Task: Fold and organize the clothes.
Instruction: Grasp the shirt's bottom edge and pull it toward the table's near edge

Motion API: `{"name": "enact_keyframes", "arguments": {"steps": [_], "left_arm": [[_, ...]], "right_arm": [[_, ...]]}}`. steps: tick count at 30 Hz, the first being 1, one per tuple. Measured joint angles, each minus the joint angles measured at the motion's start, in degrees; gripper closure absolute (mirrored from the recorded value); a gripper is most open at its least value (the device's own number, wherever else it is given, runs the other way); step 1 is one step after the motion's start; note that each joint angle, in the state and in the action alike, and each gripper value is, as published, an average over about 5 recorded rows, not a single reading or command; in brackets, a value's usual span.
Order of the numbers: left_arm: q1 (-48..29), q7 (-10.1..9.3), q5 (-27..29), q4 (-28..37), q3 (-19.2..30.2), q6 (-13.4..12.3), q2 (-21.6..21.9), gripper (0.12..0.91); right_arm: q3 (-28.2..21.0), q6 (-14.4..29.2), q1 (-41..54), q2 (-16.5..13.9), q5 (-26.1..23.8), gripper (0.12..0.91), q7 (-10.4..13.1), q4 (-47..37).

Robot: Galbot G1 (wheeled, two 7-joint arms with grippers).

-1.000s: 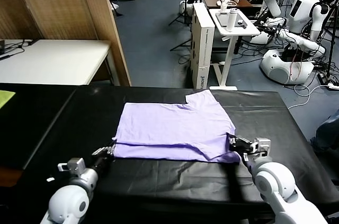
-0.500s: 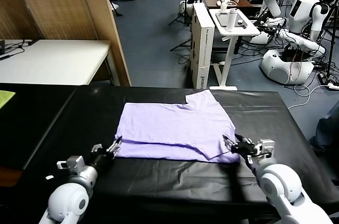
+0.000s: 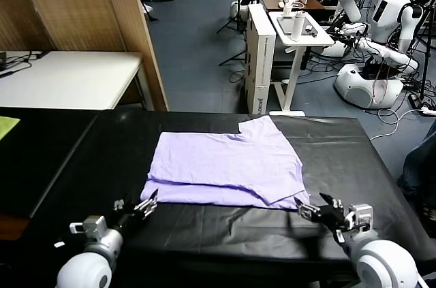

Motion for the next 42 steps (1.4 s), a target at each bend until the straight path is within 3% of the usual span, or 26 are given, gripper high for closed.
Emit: {"name": "enact_keyframes", "arguments": {"steps": [4,6,13,16,23,28,38,42], "left_arm": [[0.4,0.07,0.0,0.3,0.1,0.0,-0.1,0.217],[0.7,0.13,0.0,0.5,0.1,0.0,-0.1,0.328],[1.2,0.3,0.1,0.8,0.0,-0.1,0.2,0.753],[1.8,0.2,0.2,0.5,0.0,0.0,0.3,0.859],[4.6,-2.02,-0.7,-2.4,-0.7,1.1,2.1,0.88],[9.1,-3.27,-1.2,-6.1,-2.5,1.9,3.5,0.88],[18.9,-3.74,0.1,-11.2,-5.8,2.6,4.7,0.88],[20.5,-4.38,0.1,-12.1,-6.5,3.0,4.7,0.88]], "right_arm": [[-0.7,0.0,-0.1,0.0,-0.7,0.345,-0.4,-0.5],[-1.1,0.1,-0.1,0.1,-0.9,0.42,-0.6,-0.6],[-1.3,-0.3,-1.1,-0.1,-1.2,0.825,0.0,0.5],[-0.9,-1.6,-2.1,-0.2,-1.1,0.884,1.5,1.7],[0.8,-5.7,-6.2,-0.3,-0.7,0.886,5.2,7.0],[2.0,-6.1,-9.8,-0.4,-0.7,0.886,7.1,11.2],[1.6,-6.1,-14.1,-1.2,0.4,0.876,8.5,14.4],[1.7,-6.1,-15.3,-1.6,0.6,0.728,8.8,15.5]]}}
